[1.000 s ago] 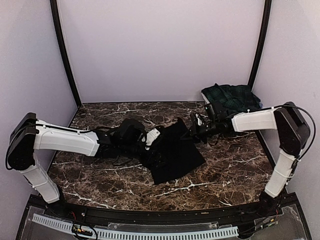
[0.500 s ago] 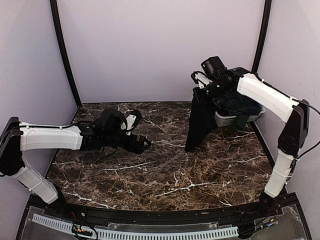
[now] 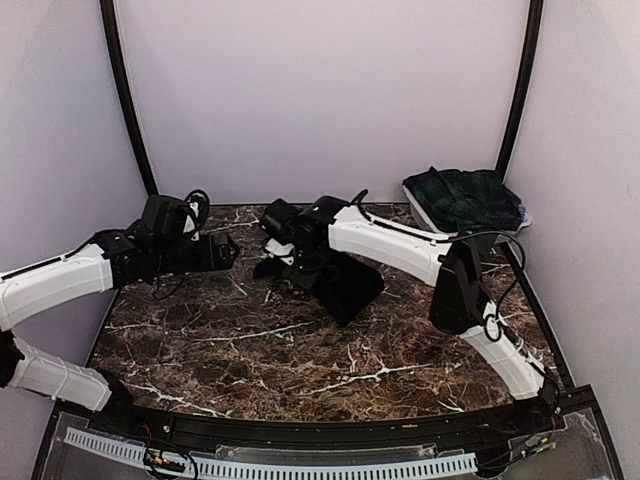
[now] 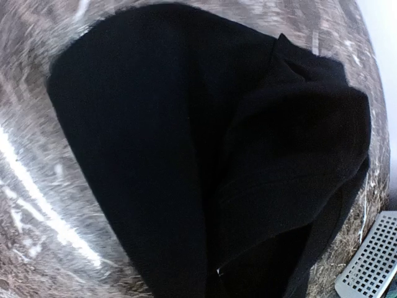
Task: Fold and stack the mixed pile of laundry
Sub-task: Turn over the square-folded T-shirt at the center of the board.
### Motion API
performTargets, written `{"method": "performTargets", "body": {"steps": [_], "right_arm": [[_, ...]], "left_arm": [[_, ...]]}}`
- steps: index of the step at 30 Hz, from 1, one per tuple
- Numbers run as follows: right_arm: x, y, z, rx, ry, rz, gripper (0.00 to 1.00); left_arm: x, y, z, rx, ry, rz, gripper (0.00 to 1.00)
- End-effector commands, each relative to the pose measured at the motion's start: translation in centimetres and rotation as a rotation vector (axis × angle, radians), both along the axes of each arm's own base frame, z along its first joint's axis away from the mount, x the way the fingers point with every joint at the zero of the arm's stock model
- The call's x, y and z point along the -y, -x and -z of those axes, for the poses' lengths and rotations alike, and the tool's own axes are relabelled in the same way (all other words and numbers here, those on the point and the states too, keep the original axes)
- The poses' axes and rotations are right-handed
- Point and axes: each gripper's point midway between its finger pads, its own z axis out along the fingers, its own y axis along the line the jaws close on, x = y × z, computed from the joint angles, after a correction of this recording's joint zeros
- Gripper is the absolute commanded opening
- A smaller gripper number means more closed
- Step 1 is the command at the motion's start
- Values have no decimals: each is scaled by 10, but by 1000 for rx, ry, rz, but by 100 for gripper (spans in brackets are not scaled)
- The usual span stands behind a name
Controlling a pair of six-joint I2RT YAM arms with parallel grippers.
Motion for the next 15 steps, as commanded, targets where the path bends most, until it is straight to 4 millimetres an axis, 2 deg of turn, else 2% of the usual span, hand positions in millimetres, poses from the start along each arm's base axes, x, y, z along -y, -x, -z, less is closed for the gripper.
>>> {"method": "performTargets", "body": {"steps": [1,2,5,10,11,12,14,15], "right_arm": [[-19,45,-1,64,130,-154,0],[-26,53,0,86,143,-186,0],[-39,78,-2,121,165,-265,0],[-31,127,35,74,251,-334,0],[-28,138,45,58,255,-342,3],[-27,148,50,41,245,-338,11],[-31,169,46,-15,172,-334,34],[-37,177,38,-31,113,-335,45]], "left_arm": [[-58,10,-5,-20,44,-216,94],[-66,10,-12,-1,54,-237,94],[-72,11,-21,19,55,-250,94],[-64,9,-16,-20,56,-204,94],[-60,10,-12,-33,59,-183,94],[-58,9,-10,-40,59,-177,94],[-52,9,-3,-66,59,-147,93],[-47,9,2,-87,59,-120,93]]}}
